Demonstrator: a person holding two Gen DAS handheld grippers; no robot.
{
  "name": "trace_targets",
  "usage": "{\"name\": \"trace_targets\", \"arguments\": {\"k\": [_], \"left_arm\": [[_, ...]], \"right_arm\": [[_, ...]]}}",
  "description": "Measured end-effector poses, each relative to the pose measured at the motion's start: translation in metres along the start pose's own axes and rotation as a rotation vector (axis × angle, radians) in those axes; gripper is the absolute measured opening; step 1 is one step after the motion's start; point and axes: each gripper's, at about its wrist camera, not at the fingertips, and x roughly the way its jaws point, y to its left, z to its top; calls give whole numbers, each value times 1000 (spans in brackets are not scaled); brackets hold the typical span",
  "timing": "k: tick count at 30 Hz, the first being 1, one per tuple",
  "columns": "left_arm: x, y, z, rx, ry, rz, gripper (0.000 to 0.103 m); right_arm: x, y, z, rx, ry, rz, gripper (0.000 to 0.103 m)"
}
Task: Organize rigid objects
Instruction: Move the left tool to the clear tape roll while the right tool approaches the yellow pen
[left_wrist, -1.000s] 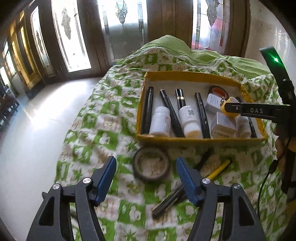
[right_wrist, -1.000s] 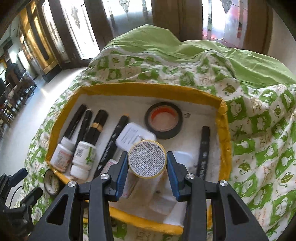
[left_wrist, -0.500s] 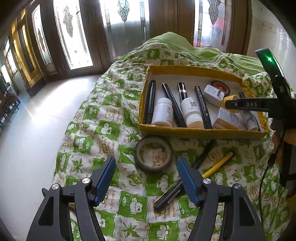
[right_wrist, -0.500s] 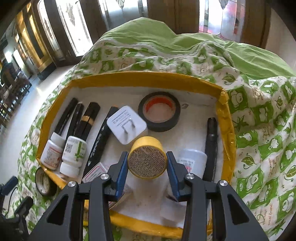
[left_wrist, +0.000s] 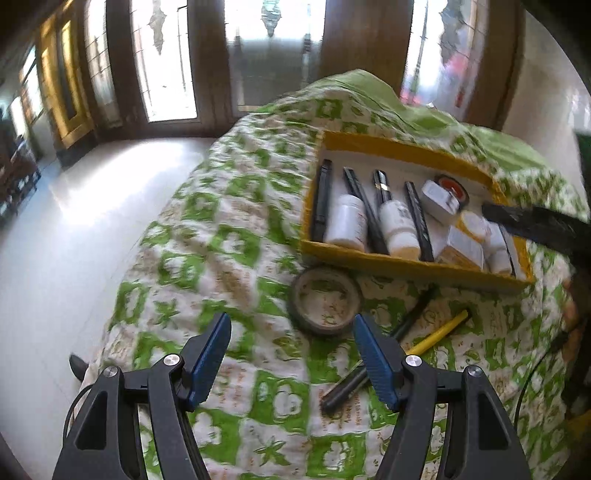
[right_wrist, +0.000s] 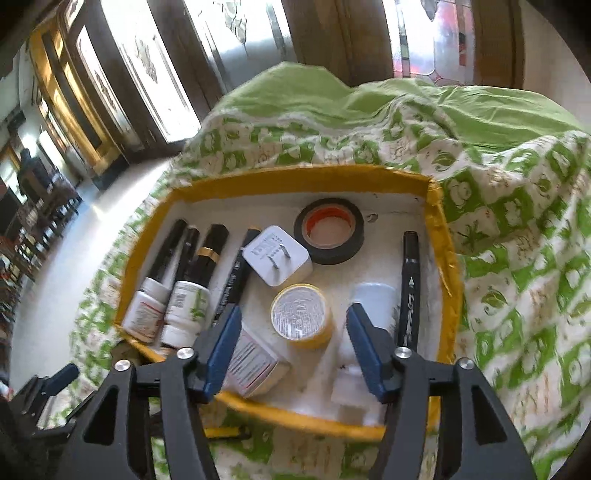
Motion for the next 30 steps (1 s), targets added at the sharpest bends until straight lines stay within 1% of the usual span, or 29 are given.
{"name": "trace_targets", "arguments": {"k": [1, 3, 4, 6, 10, 14, 16, 18, 21, 26, 30], "left_arm": [[-3, 8, 0, -33, -4, -3, 72], [-6, 21, -1, -84, -5, -8, 73], [-8, 27, -2, -112, -5, -12, 74], [-12, 39, -4, -165, -7, -18, 74], [-19, 60, -6, -264, -12, -35, 74], [-15, 63, -10, -295, 11, -32, 75], [-11, 61, -11, -291, 23, -26, 75], [-9, 58, -12, -279, 33, -23, 75], [-4, 51, -13, -250, 45, -24, 75], [0, 42, -13, -209, 53, -23, 75], [1, 37, -12, -192, 56, -27, 75]], "right_arm": [[-9, 1, -4, 11, -12, 15, 64], [-21, 3, -11, 24, -23, 39, 71], [-27, 5, -16, 33, -25, 53, 73], [-35, 9, -28, 51, -17, 82, 81], [-42, 20, -53, 66, 35, 151, 82], [-32, 26, -74, 122, 150, 262, 82], [-24, 26, -82, 152, 199, 289, 78], [-14, 27, -87, 160, 238, 288, 64], [-5, 27, -90, 174, 268, 289, 51], [9, 20, -91, 251, 283, 310, 45], [20, 10, -89, 362, 300, 361, 41]]}}
